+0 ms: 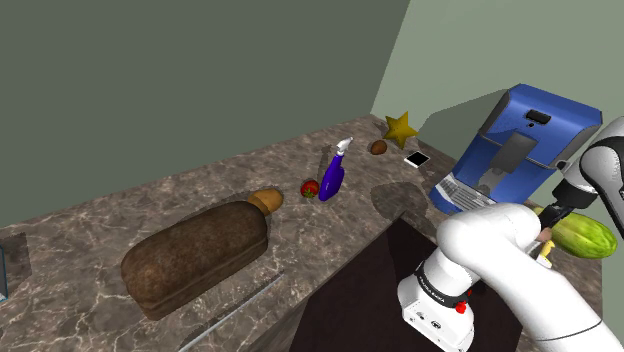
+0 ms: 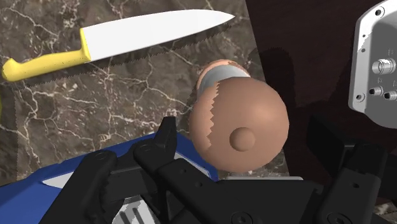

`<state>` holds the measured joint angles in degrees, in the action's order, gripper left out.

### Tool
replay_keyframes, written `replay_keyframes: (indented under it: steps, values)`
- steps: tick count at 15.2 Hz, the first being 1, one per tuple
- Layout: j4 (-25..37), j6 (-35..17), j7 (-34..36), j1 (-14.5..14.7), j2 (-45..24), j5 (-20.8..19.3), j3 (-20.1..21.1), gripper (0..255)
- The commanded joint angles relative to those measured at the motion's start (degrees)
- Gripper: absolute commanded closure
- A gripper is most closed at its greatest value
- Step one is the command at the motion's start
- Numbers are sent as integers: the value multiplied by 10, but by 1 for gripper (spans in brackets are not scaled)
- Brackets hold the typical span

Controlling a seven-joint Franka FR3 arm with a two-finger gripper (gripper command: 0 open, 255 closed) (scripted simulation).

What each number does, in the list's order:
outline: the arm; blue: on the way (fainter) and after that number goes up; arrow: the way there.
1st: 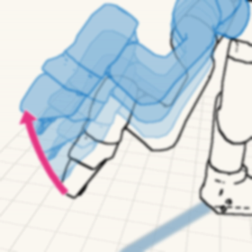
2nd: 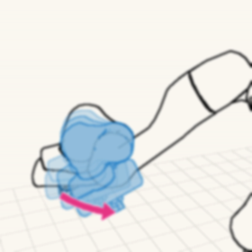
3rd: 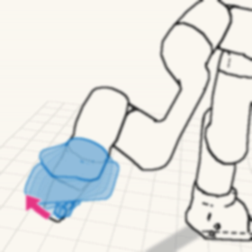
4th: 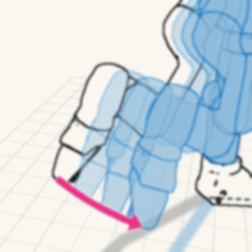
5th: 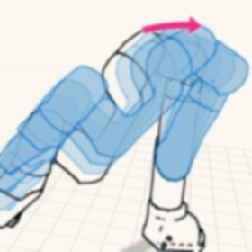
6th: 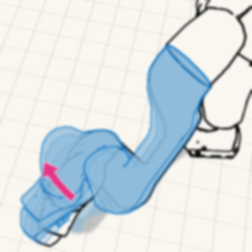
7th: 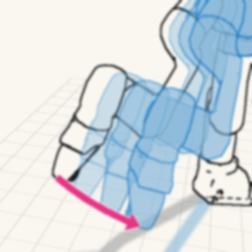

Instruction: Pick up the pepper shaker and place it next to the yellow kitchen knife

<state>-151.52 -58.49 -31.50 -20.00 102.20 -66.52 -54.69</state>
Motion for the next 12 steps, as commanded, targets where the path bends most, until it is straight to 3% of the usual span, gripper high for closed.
replay_keyframes:
  steps: [1, 5, 12]
  values:
    - [0, 0, 0, 0, 0, 0, 0, 0]
    - [57, 13, 15, 41, -51, 66, 65, 0]
    - [57, 13, 15, 40, -51, 66, 65, 0]
